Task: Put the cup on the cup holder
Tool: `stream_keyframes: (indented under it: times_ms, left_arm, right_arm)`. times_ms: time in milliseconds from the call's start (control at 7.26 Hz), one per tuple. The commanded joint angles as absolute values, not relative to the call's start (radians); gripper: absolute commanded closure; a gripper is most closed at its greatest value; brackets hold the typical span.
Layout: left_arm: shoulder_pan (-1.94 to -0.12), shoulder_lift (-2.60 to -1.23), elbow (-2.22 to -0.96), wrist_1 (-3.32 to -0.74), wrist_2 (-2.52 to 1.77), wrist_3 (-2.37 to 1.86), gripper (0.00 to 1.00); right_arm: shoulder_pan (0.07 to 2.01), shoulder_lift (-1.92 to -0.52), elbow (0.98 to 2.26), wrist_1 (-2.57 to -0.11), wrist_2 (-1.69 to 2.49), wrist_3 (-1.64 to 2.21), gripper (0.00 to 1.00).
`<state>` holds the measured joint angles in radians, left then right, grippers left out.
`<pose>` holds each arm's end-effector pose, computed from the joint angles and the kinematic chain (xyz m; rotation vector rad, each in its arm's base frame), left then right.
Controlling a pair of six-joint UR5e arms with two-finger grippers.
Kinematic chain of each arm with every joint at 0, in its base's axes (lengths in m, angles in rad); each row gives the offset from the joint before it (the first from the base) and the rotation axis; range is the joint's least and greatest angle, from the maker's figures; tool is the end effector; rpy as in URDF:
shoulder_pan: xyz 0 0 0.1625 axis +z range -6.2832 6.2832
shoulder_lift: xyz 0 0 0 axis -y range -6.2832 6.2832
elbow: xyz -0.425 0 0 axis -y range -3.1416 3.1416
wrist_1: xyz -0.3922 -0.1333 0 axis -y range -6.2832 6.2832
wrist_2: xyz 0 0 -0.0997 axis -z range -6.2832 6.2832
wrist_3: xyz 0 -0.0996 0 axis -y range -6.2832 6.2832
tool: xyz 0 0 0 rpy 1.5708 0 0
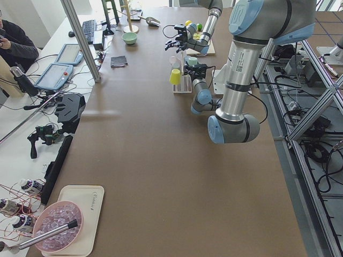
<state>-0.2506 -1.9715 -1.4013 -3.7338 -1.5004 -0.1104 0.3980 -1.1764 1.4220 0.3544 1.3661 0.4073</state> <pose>0.4902 -0.2703 0.3233 1.8694 1.5793 0.4748 -0.4640 -0.3617 0.3222 1.6046 -1.4532 -0.2199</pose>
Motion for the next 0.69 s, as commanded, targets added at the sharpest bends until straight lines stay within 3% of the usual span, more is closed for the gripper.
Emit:
stream_keyframes:
  times_ms: [0,138,276,413,551]
  left_arm:
    - [-0.250,-1.983,-1.388,-3.734,-1.499,-0.110,1.00]
    - [-0.250,-1.983,-1.387,-3.734,-1.487,-0.110,1.00]
    - [-0.250,-1.982,-1.387,-3.740,-1.486,-0.110,0.89]
    - [-0.250,-1.982,-1.387,-3.754,-1.485,-0.112,0.02]
    - [-0.250,-1.982,-1.387,-3.754,-1.485,-0.112,0.01]
  right_arm:
    - [0.480,-1.283,1.556,0.156,1.537,0.483,0.00]
    - [0.570,-1.316,1.601,0.017,1.721,0.529,0.00]
    - [0.659,-1.328,1.609,-0.108,1.916,0.538,0.00]
    - [0.726,-1.344,1.606,-0.212,2.048,0.548,0.00]
    - [0.808,-1.370,1.605,-0.350,2.178,0.554,0.00]
